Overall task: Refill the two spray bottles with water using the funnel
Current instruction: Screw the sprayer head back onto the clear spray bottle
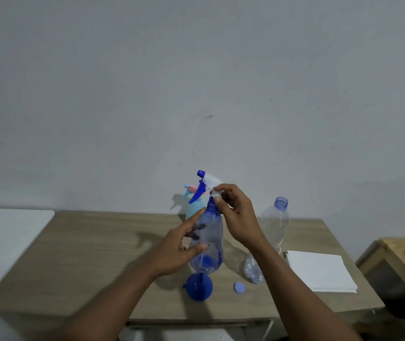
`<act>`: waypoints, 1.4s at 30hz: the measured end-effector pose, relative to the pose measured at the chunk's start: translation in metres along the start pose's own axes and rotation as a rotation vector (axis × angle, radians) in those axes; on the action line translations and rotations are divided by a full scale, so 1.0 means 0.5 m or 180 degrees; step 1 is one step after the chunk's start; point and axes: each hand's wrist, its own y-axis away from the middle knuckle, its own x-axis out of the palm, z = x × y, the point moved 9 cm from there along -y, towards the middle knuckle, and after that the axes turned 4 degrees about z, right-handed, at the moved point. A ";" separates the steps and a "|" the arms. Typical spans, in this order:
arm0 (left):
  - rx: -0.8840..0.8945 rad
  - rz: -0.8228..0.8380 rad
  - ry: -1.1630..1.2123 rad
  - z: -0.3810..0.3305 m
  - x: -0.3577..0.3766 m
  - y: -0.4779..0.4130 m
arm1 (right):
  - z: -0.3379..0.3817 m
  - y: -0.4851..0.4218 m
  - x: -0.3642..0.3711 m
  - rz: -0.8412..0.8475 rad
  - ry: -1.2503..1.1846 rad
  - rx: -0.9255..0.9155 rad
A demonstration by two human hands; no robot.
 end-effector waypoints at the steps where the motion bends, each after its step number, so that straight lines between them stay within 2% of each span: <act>1: 0.0009 0.0034 -0.0020 -0.003 0.001 0.001 | 0.002 0.003 -0.003 -0.0004 -0.0033 0.0009; 7: -0.0011 0.0154 0.0037 -0.009 0.009 0.007 | 0.003 0.018 -0.007 0.0015 -0.0258 0.0077; 14: 0.0003 0.0200 0.0124 -0.016 0.004 0.009 | 0.019 0.024 -0.002 0.0153 -0.0174 0.0075; 23: 0.0037 0.0233 0.0054 -0.018 -0.004 0.015 | 0.024 0.021 0.002 0.0662 -0.0225 0.0229; 30: 0.0064 0.0197 0.0015 -0.025 -0.004 0.021 | 0.031 0.031 -0.004 0.0273 0.0014 0.0089; 37: 0.0089 0.0150 -0.0092 -0.044 -0.010 0.019 | 0.048 0.034 -0.010 0.0300 -0.0162 0.0052; 42: 0.0115 0.0170 -0.0211 -0.053 -0.009 0.016 | 0.047 0.029 -0.013 0.0117 0.0292 -0.0048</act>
